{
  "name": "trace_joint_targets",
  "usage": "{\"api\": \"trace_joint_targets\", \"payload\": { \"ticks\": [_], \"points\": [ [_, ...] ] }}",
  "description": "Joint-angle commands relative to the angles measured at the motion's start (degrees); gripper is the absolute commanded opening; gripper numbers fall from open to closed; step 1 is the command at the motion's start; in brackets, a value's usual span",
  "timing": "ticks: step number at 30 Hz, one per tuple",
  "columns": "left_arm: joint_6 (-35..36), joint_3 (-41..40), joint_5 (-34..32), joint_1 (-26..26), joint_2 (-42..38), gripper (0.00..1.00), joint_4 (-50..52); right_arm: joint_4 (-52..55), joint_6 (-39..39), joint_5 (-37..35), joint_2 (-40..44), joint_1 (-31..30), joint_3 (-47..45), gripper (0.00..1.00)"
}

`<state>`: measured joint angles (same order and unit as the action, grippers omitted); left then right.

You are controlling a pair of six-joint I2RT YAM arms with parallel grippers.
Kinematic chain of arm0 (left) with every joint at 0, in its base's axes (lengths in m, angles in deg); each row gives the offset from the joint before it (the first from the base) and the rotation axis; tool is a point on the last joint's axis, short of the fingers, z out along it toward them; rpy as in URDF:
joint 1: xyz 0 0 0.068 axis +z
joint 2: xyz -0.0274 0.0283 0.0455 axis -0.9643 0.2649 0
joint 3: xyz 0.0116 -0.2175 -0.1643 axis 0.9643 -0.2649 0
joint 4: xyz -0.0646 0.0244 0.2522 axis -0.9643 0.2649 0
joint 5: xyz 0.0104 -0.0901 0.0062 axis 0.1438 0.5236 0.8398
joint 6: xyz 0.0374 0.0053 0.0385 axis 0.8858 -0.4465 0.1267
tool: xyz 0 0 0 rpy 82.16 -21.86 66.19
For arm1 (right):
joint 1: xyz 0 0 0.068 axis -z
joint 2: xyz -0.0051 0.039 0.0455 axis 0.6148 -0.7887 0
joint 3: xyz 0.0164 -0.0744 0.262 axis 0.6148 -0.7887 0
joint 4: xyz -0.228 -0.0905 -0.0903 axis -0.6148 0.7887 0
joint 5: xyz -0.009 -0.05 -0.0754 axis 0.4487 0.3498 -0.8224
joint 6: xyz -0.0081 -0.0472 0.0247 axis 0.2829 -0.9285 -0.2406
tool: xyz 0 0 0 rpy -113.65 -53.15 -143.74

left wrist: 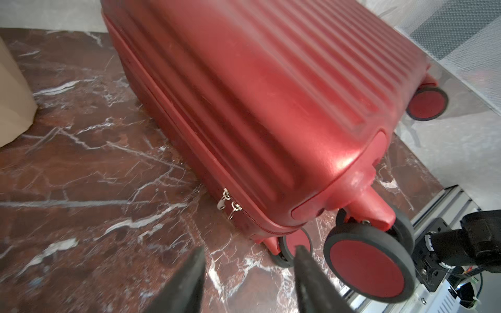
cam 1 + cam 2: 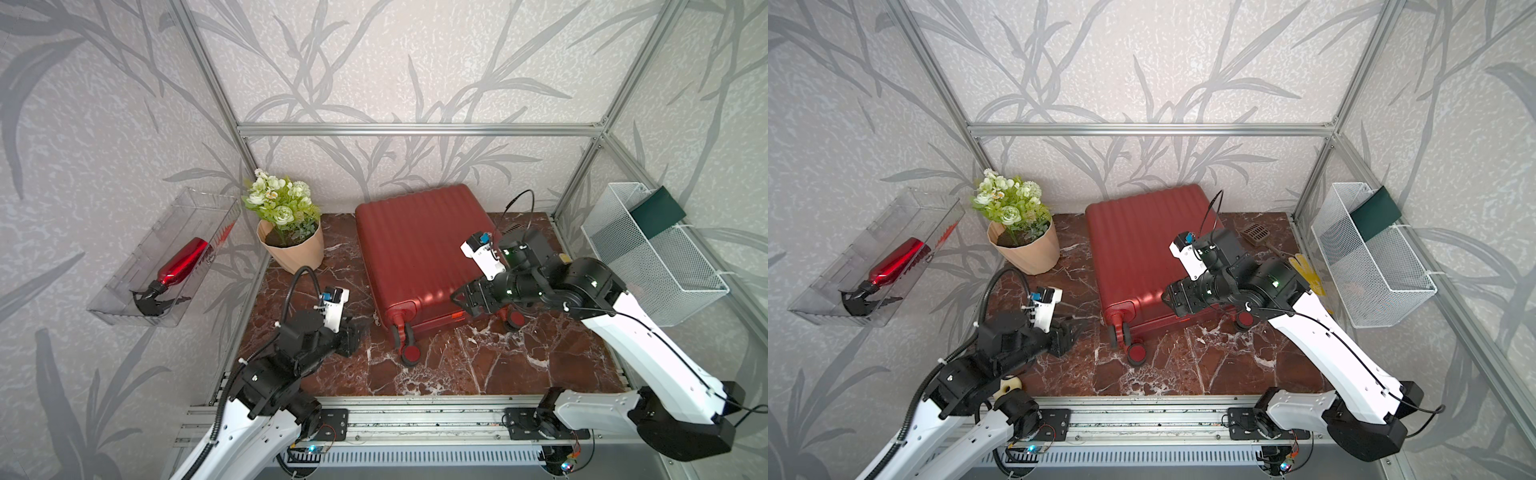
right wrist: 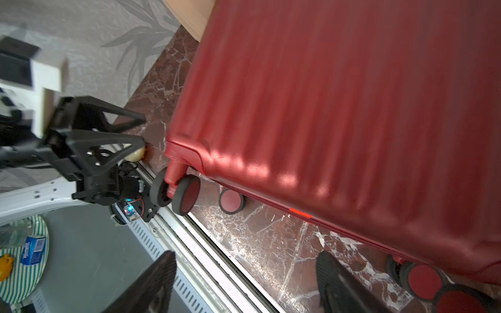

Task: Open the suitcase zippers
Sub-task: Adjust the suitcase at the center of the board, then unzip the zipper on the suitcase.

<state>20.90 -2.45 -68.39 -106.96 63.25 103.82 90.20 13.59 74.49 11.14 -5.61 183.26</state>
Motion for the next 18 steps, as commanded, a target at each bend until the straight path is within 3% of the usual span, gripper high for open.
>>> {"api": "trace_joint_targets", "payload": {
  "ticks": [1,4,6,11,14,18],
  "points": [
    [5.9,-5.0,-1.6,-0.3,-1.1,0.48,-13.3,-4.7,-1.2,3.4,-3.5,0.0,1.1,0.80],
    [3.5,-2.7,-6.5,-0.6,4.4,0.49,-13.4,-8.7,-2.2,5.3,-5.4,0.4,2.1,0.80],
    [-3.3,-3.5,-11.8,-1.3,7.2,0.50,-15.1,-10.2,-2.4,8.0,-7.1,1.5,3.4,0.80],
    [-9.2,-16.0,-11.8,-3.7,8.1,0.50,-35.8,-13.0,-0.7,16.2,-10.0,6.0,4.2,0.81],
    [-5.6,-20.2,-9.1,-4.6,9.8,0.50,-42.6,-9.8,-1.4,18.8,-12.7,7.2,6.3,0.82],
    [0.4,-21.4,-8.1,-7.2,14.2,0.50,-44.6,-7.1,0.2,14.4,-11.5,7.2,3.4,0.79]
  ]
}}
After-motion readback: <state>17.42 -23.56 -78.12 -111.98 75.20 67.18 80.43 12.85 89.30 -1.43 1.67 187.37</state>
